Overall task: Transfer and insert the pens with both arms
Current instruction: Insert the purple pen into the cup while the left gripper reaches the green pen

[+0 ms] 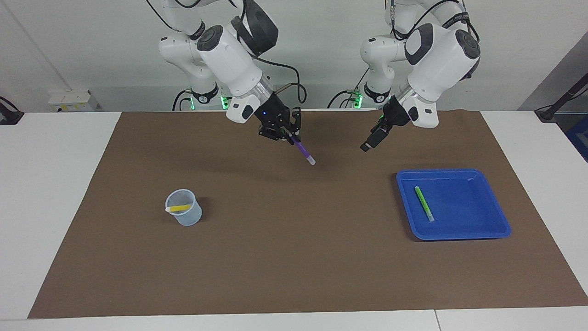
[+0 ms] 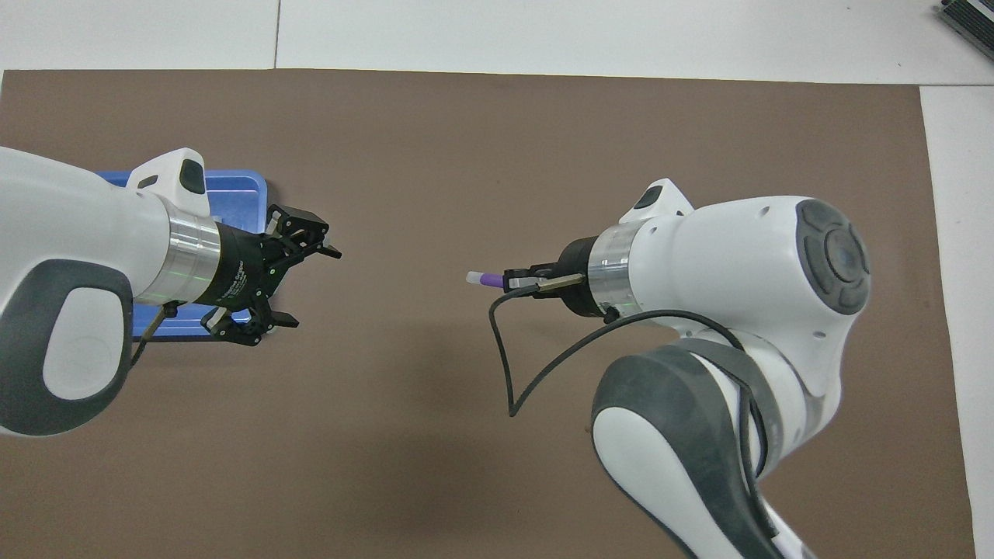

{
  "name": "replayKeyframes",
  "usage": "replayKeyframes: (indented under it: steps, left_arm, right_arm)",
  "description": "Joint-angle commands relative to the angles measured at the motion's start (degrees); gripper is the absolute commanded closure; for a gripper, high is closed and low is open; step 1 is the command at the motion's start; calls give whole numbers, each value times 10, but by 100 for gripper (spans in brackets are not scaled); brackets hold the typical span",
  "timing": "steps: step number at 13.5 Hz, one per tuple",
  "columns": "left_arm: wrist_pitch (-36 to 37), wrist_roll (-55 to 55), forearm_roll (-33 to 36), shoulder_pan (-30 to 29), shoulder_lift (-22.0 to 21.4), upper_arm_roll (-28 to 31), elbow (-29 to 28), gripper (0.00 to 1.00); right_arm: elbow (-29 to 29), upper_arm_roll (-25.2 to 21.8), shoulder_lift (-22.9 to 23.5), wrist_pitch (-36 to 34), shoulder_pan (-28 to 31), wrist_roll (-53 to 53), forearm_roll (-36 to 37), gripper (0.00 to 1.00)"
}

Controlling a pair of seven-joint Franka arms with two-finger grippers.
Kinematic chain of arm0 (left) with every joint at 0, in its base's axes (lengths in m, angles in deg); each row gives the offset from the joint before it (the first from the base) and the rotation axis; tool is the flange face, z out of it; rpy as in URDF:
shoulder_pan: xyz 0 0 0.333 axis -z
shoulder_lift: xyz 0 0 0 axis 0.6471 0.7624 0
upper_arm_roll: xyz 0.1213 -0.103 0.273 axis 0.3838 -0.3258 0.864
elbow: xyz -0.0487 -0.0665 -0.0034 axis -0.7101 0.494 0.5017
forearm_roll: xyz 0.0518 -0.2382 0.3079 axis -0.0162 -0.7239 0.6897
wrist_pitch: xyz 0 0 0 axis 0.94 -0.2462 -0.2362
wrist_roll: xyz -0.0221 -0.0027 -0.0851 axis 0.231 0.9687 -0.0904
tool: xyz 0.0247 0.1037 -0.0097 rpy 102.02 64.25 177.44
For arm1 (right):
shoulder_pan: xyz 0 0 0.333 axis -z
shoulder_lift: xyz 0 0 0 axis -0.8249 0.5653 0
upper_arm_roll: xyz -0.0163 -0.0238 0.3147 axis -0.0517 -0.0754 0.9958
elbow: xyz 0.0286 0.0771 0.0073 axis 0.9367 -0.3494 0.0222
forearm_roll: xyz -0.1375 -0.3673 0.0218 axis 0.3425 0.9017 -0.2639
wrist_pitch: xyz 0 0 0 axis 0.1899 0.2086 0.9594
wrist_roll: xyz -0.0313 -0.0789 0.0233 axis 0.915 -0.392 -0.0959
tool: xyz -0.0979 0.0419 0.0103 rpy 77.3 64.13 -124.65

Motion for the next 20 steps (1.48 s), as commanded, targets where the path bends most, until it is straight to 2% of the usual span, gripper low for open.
replayKeyframes:
  steps: [1, 3, 4, 7, 9, 12, 14, 16, 18, 20]
  left_arm:
    - [11, 76, 35, -5, -22, 2, -17, 0]
    - [10, 215, 36, -28, -26, 3, -25, 0]
    - [10, 248, 36, -46, -31, 3, -33, 0]
    - [6, 268, 38, -55, -36, 3, -44, 0]
    - [-21, 332, 120, -49, -24, 0, -45, 0]
    - [-71, 426, 178, -76, 30, 3, -37, 0]
    - [-126, 435, 244, -76, 65, 3, -32, 0]
    - [-190, 449, 251, -98, 101, 3, -33, 0]
    - [-207, 500, 251, -119, 122, 4, -29, 0]
    - [-237, 501, 251, -127, 151, 3, -32, 0]
  right_arm:
    - [16, -1, 1, -44, 34, 128, 89, 100]
    - [29, -11, 5, -67, 43, 216, 160, 100]
    - [29, -22, 6, -70, 43, 259, 200, 100]
    - [28, -50, 8, -60, 48, 399, 295, 100]
    - [16, -53, 10, -47, 70, 467, 329, 100]
    - [15, -53, 31, -17, 113, 571, 358, 100]
    - [14, -55, 44, -15, 128, 585, 359, 100]
    - [-4, -55, 46, 10, 139, 601, 359, 100]
    - [-24, -56, 46, 34, 150, 605, 359, 100]
    - [-30, -56, 46, 37, 152, 603, 358, 100]
